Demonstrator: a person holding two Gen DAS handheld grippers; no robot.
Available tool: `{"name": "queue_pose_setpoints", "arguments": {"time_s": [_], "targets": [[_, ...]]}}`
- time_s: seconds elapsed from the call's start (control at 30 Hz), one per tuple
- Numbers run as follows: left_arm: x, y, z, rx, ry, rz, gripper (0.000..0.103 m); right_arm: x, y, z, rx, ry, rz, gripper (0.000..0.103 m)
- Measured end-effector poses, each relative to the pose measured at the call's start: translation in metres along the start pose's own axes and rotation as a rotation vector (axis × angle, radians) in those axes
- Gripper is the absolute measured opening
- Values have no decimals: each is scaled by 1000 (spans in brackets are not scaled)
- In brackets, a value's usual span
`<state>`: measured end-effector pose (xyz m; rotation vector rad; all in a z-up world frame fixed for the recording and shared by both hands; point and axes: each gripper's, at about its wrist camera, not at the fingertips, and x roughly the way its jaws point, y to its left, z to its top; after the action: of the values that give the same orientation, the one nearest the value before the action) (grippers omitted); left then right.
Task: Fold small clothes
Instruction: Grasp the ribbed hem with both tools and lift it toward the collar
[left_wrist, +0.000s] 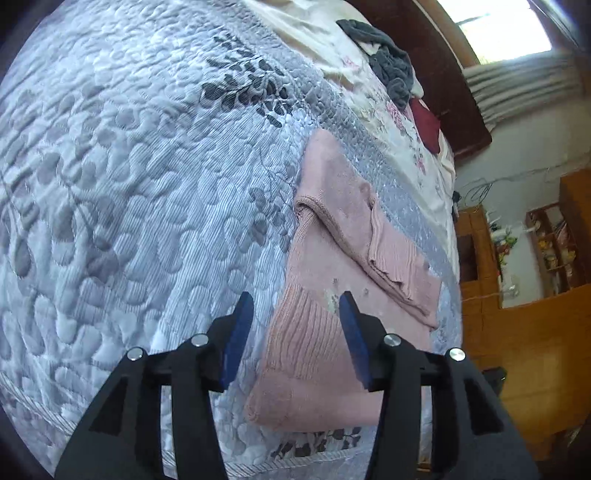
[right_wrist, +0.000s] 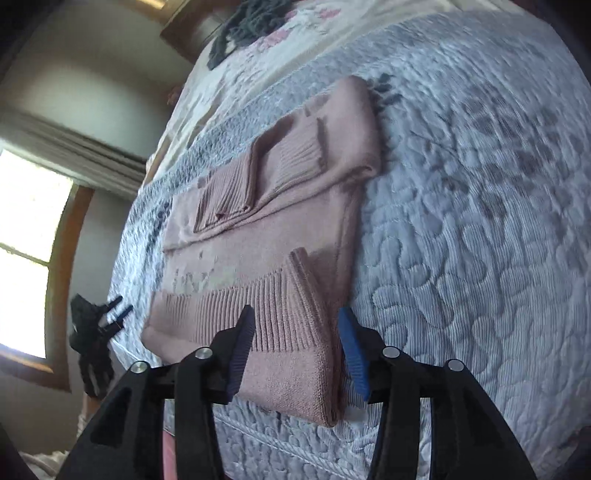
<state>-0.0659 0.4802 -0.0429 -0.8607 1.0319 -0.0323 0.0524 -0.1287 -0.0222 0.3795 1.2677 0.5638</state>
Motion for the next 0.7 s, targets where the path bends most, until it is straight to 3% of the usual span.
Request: {"name": "queue_pose_setpoints", "arguments": {"time_s": [0.07,0.23,0.37,0.43,0.5,0.53,0.57,0.63,0.7], "targets": [[8,-16,0,99,25,40,55,10,21,4,-102,14,-37,60],[37,-47,-11,358,73,157,66,39,45,16,-231,53,-95,66],[65,-48,-12,449,130,243,67,61,48,22,-301,100,-166,69],[76,-45,-12,459,161,247,67,73,47,18,-333,140,-198,69],[84,-45,-15,473,180,253,60,81,45,13,-358,164,-228,68],[87,-45,-17,479,188,259,48,83,44,10,-365,169,-230,62],[89,-45,-19,477,195,247,42,85,43,7,-367,175,-228,51],[91,-43,-23,461,193,236,28,85,41,2,-363,174,-239,38],[87,-44,-25,456,168,229,21,79,40,-1,-348,163,-205,18]]}}
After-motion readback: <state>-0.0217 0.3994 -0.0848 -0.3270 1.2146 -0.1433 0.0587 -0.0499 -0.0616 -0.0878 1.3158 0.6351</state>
